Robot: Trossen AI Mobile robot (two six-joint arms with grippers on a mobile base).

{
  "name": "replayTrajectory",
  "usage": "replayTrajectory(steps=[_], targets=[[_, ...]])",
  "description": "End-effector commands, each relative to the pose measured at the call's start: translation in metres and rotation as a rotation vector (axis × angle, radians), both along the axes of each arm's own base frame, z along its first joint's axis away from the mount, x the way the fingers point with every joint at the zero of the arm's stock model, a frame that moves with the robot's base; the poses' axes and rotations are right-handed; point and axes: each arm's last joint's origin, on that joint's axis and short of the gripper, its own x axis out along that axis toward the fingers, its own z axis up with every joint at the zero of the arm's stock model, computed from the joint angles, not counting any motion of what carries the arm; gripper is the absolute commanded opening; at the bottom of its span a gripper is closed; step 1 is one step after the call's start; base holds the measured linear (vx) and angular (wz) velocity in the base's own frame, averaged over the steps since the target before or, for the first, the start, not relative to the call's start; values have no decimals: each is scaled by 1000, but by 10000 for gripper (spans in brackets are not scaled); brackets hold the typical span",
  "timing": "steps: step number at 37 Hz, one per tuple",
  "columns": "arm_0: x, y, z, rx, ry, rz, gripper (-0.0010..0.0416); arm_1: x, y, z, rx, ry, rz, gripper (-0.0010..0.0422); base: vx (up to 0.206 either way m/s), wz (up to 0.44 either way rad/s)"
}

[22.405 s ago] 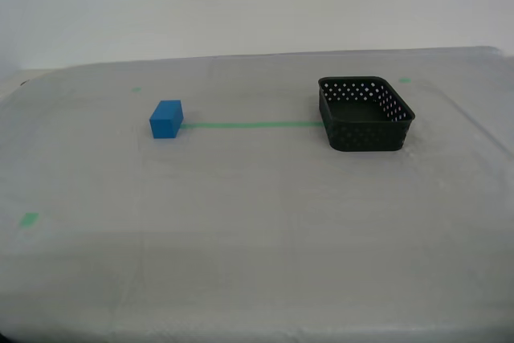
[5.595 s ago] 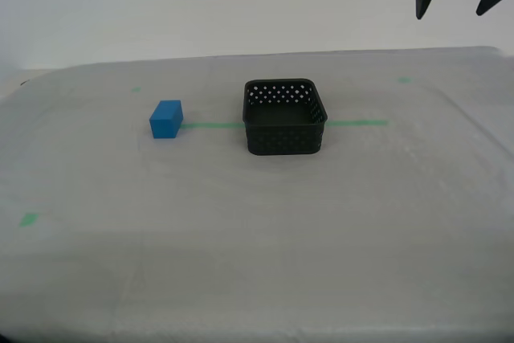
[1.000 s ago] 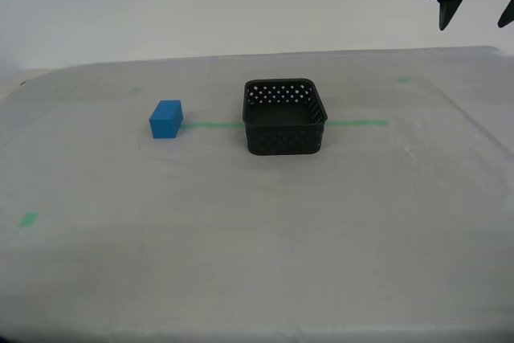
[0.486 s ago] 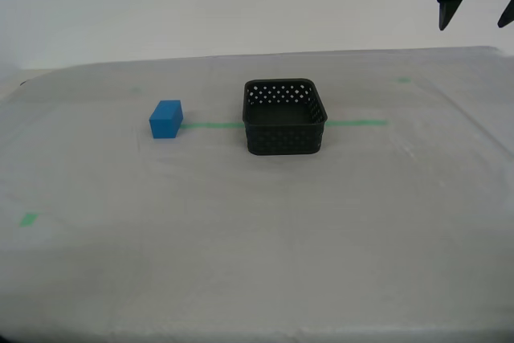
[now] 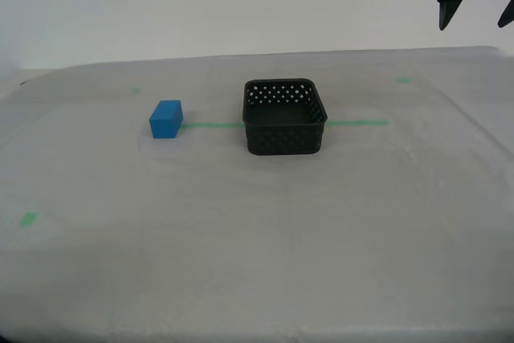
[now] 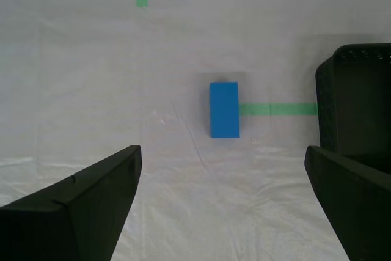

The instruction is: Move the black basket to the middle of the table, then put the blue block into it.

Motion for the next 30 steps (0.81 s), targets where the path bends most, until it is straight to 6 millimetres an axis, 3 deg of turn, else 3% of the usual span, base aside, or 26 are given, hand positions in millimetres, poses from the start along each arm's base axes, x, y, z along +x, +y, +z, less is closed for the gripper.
replayTrajectory(steps=[1,9,16,30], targets=[[0,0,0,-2,-2,-1,398,0,-1,-4,-11,16,-9,396,0,0],[0,0,0,-2,-2,-1,398,-1,-7,-15,-51,37,-36,382,0,0],[0,0,0,-2,-2,-1,399,0,-9,-25,-57,36,-18,404,0,0],[0,0,0,-2,-2,-1,398,8,-12,-50,-71,-26,-69,401,0,0]])
